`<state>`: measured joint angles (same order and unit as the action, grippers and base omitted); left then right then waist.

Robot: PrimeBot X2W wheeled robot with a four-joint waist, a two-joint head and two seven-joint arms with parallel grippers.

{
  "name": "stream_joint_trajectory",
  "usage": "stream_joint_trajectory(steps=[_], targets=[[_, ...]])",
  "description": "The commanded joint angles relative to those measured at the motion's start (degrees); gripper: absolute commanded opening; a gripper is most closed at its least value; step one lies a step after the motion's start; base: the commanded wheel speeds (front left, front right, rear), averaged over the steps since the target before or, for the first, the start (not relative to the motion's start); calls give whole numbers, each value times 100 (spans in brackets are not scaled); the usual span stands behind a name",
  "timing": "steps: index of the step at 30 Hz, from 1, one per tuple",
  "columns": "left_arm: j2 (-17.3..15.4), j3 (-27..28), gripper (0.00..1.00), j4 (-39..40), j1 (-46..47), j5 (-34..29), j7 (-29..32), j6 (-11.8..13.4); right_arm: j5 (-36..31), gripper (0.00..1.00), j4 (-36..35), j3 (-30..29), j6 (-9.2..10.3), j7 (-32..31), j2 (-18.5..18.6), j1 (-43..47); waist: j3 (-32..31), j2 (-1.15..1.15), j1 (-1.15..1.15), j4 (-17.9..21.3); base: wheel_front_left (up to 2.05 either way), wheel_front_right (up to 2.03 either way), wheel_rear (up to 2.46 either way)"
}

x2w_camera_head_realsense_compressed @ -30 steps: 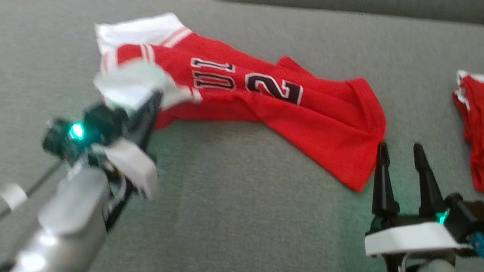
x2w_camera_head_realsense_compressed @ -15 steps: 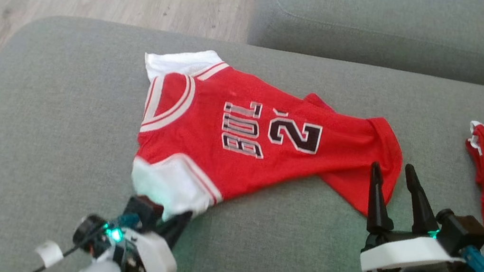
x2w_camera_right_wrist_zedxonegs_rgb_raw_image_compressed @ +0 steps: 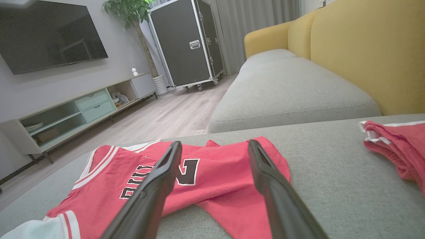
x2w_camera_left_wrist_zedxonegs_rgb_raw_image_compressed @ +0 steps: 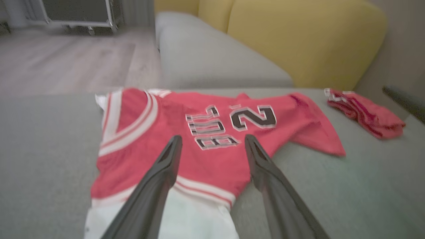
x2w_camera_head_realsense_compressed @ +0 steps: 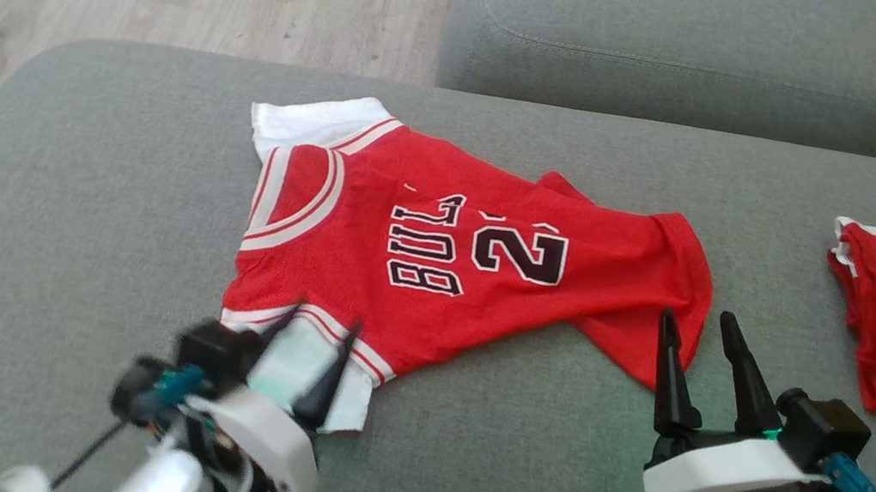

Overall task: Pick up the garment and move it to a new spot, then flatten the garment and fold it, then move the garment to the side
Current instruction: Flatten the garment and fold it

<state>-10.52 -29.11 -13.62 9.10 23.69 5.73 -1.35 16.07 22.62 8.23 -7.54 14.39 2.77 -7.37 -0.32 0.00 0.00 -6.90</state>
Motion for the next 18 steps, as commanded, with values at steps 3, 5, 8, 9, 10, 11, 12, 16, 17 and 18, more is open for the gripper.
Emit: stream_joint_trajectory(steps=[3,5,8,9,10,11,12,16,17,18], targets=[[-9,564,100,382,399,13,-680,211,-31,100,-253,113,5,61,10,-157,16,0,0,77,0,0,0],[-17,724,100,378,425,27,-1027,260,-60,100,-316,88,5,61,10,-167,22,0,0,120,0,0,0],[-37,930,100,262,437,65,-1564,260,-106,100,-411,34,5,61,10,-187,41,0,0,192,0,0,0],[-62,990,100,203,438,32,-1732,271,-122,100,-443,14,5,61,10,-194,54,0,0,219,0,0,0],[-60,1057,100,137,425,11,-1862,288,-133,100,-471,-6,5,61,10,-197,66,0,0,245,0,0,0],[-41,1109,100,63,386,1,-1948,288,-143,100,-489,-11,5,61,10,-197,79,0,0,278,0,0,0],[-20,1145,100,-6,339,-26,-2005,271,-152,100,-495,-13,5,61,10,-192,93,0,0,310,0,0,0],[168,1423,100,-182,120,-133,-2067,250,-172,100,-480,-30,5,61,10,-151,157,0,0,411,0,0,0],[223,1517,100,-174,67,-178,-2069,227,-177,100,-476,-30,5,61,10,-142,174,0,0,432,0,0,0],[285,1613,100,-159,16,-205,-2069,196,-188,100,-471,-33,5,61,10,-134,189,0,0,447,0,0,0]])
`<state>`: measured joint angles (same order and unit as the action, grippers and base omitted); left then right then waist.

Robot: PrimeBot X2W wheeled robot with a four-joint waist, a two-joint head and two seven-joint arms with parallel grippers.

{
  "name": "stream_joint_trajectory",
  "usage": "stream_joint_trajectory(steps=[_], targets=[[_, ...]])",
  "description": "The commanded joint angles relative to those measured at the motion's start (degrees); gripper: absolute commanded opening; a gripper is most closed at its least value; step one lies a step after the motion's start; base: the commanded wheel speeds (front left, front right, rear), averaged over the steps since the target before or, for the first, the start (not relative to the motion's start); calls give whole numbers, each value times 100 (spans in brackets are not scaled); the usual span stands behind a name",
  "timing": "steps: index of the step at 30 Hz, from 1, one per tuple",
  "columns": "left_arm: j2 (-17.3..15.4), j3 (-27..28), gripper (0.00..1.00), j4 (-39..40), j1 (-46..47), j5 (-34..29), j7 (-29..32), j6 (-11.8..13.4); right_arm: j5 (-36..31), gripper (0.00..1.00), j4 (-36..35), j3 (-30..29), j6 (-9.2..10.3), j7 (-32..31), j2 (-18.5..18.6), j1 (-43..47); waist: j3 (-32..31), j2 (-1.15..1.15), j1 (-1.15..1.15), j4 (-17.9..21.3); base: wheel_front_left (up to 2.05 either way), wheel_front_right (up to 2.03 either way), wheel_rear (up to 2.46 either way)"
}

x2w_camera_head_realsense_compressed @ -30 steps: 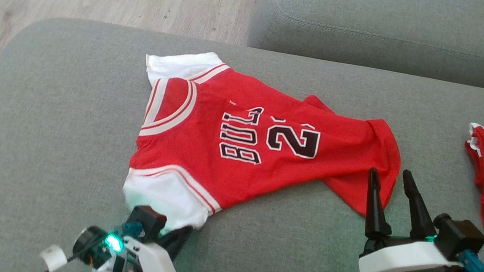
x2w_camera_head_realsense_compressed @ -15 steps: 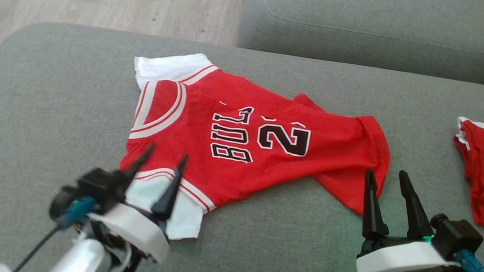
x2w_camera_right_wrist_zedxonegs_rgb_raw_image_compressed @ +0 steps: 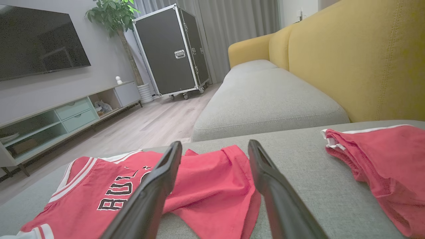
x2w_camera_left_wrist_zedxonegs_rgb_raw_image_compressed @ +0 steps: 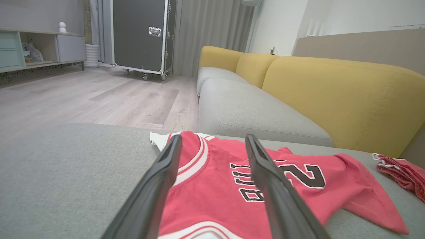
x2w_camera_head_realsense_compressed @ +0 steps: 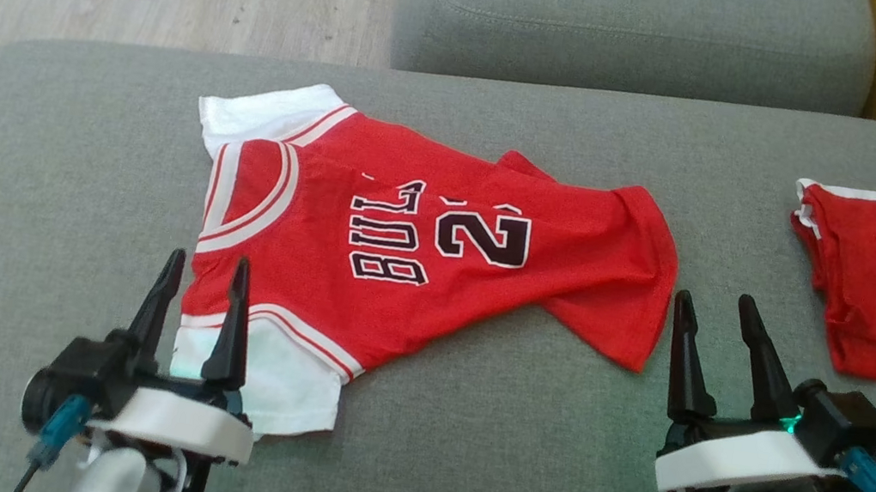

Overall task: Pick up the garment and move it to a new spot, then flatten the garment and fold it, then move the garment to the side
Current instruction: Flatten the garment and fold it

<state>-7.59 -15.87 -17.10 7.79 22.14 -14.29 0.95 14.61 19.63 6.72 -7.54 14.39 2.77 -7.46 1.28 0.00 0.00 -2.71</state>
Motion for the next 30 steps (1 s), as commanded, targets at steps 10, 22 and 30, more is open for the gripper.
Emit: stream_joint_trajectory(steps=[10,22,30], targets=[[332,732,100,206,104,-491,-70,-448,-307,100,859,-205,5,31,10,-280,224,0,0,-32,0,0,0],[456,778,100,342,346,-824,-71,-629,451,100,2327,130,5,-466,10,-1132,608,0,0,-357,0,0,0],[468,777,100,417,440,-848,-71,-674,866,0,3267,547,5,-594,10,-1607,714,0,0,-505,0,0,0]])
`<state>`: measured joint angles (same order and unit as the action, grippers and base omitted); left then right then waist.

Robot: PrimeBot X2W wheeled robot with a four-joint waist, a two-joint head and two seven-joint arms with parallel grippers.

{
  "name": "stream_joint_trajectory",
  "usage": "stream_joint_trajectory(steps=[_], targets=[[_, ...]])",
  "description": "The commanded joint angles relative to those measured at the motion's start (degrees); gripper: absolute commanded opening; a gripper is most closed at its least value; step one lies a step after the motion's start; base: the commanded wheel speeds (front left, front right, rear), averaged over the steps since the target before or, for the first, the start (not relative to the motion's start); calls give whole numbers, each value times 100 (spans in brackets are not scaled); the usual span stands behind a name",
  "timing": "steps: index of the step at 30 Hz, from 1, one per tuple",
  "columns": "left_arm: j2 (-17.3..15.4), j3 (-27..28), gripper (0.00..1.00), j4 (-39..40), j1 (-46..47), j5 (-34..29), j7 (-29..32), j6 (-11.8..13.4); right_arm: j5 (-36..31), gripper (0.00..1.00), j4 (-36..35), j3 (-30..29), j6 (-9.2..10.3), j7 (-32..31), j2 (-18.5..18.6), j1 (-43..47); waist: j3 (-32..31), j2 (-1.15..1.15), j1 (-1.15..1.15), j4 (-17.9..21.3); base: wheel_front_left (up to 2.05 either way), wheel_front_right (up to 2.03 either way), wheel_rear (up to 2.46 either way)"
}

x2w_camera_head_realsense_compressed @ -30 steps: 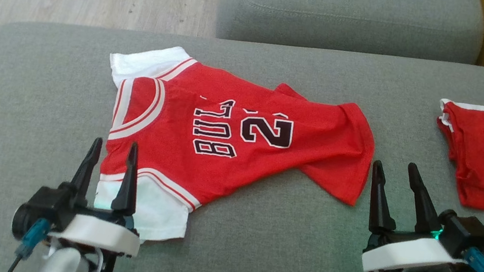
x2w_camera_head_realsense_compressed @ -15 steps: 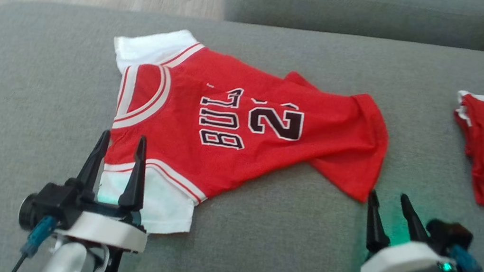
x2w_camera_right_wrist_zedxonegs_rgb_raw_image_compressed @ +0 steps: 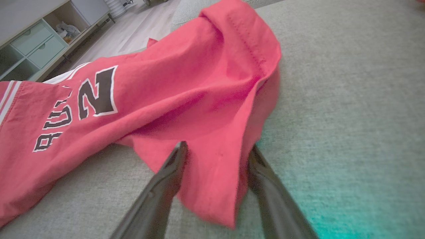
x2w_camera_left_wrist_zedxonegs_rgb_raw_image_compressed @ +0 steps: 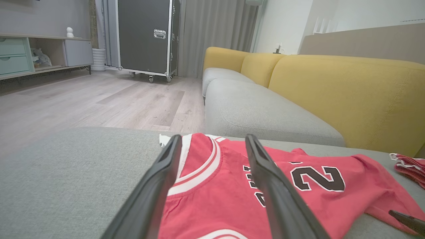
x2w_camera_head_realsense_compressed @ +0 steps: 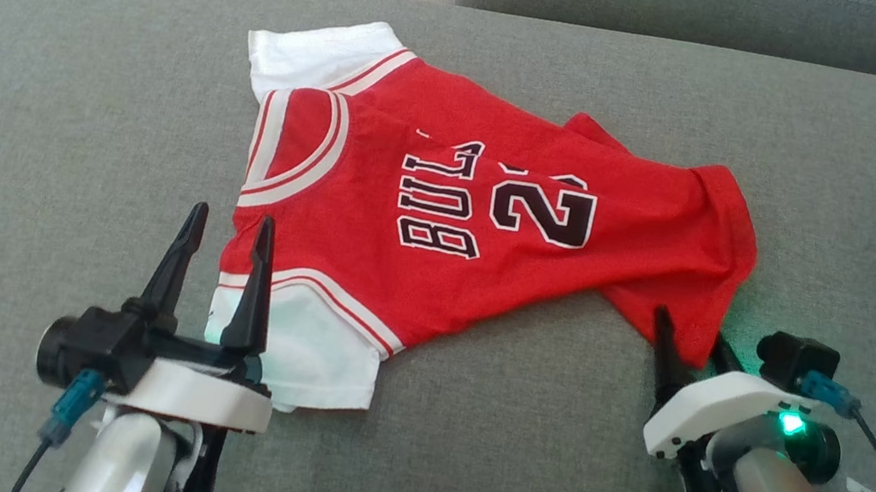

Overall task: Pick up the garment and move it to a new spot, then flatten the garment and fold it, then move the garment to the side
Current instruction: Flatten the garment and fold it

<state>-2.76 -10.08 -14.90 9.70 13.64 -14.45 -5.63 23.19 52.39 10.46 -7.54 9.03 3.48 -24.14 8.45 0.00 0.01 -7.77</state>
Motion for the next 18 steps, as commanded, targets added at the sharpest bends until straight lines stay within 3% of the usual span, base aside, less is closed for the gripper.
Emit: stream_joint_trajectory(steps=[1,5,9,18], targets=[[-14,201,100,198,249,11,-54,-15,26,0,60,219,5,-6,-60,20,-10,0,-1,4,0,0,0],[-13,267,100,179,201,8,-54,5,-143,0,371,60,5,288,-60,-183,-97,0,-1,90,0,0,0],[-12,311,100,140,139,-14,-54,28,-756,0,626,-461,5,453,-20,-419,-179,0,-1,228,0,0,0],[-12,232,100,80,117,56,-54,78,-1754,0,522,-1393,5,353,396,-546,-301,0,-1,406,0,0,0]])
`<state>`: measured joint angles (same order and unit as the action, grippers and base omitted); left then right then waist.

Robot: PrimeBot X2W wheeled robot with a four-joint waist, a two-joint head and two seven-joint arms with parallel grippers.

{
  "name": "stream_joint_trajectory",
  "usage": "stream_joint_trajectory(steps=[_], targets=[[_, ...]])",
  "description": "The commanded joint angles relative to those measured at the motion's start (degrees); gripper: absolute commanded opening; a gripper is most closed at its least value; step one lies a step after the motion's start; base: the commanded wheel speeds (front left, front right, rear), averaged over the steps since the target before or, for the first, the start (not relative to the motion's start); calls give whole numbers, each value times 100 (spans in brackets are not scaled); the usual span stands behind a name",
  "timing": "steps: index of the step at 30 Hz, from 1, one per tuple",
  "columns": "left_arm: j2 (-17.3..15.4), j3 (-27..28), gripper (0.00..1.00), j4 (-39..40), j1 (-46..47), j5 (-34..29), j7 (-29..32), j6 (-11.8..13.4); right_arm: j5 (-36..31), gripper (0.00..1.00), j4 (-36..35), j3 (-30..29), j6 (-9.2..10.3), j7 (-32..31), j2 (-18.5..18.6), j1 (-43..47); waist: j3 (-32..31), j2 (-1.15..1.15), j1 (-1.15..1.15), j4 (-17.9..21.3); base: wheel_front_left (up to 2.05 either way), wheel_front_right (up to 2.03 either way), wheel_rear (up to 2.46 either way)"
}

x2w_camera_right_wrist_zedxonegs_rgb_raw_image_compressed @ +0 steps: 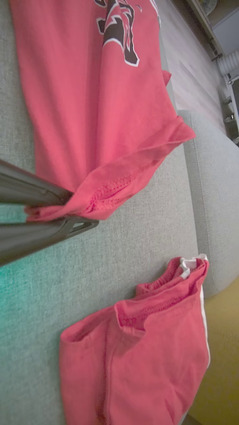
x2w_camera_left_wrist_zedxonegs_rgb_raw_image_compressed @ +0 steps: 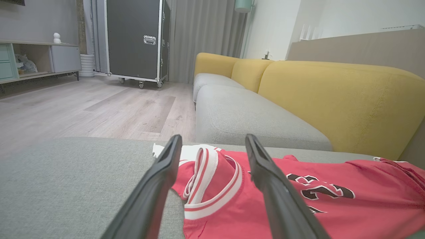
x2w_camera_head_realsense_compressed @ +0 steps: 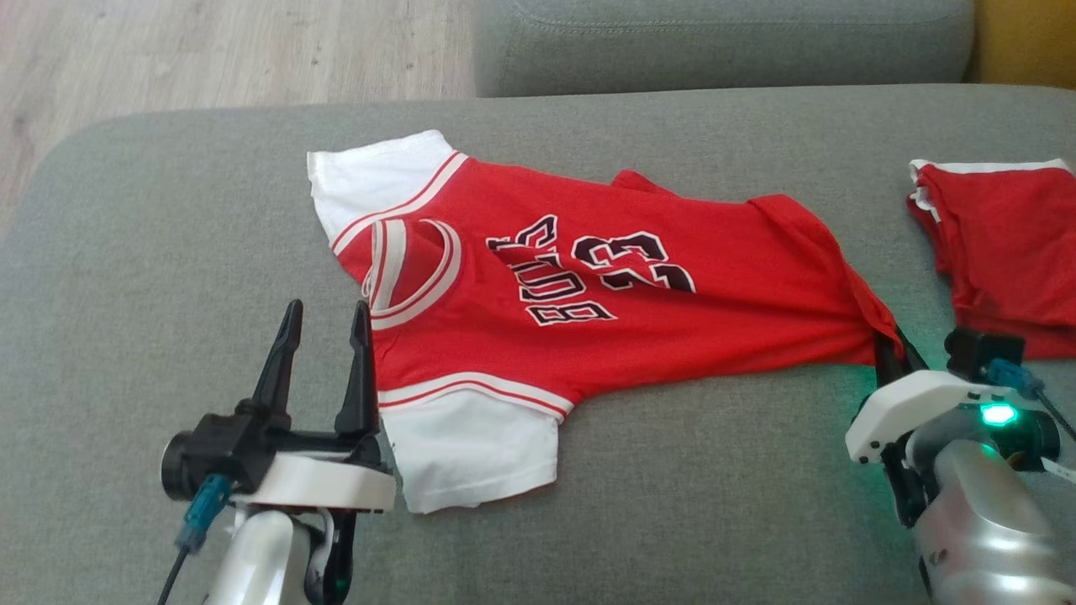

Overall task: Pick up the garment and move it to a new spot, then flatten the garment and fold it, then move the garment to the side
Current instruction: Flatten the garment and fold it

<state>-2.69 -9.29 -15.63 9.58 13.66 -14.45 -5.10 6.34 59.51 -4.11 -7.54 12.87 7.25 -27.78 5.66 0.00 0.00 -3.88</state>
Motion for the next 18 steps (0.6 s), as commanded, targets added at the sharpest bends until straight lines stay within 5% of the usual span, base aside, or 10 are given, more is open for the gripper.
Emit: stream_joint_trajectory(steps=[1,2,3,10,18], targets=[[-20,143,100,141,130,64,-54,31,-112,0,-217,1,5,-99,3,-167,-35,0,0,26,0,0,0],[-20,136,100,129,129,73,-54,39,-154,17,-258,-48,5,-150,-17,-146,-49,0,0,34,0,0,0],[-20,132,100,119,127,82,-54,46,-195,100,-307,-91,5,-199,-41,-121,-60,0,0,43,0,0,0],[-20,113,100,66,79,120,-54,63,-421,100,-992,-183,5,-53,-226,109,-160,0,0,83,0,0,0],[-19,133,100,68,-21,197,-54,74,-7,100,-2867,216,5,207,-425,939,-258,0,0,169,0,0,0]])
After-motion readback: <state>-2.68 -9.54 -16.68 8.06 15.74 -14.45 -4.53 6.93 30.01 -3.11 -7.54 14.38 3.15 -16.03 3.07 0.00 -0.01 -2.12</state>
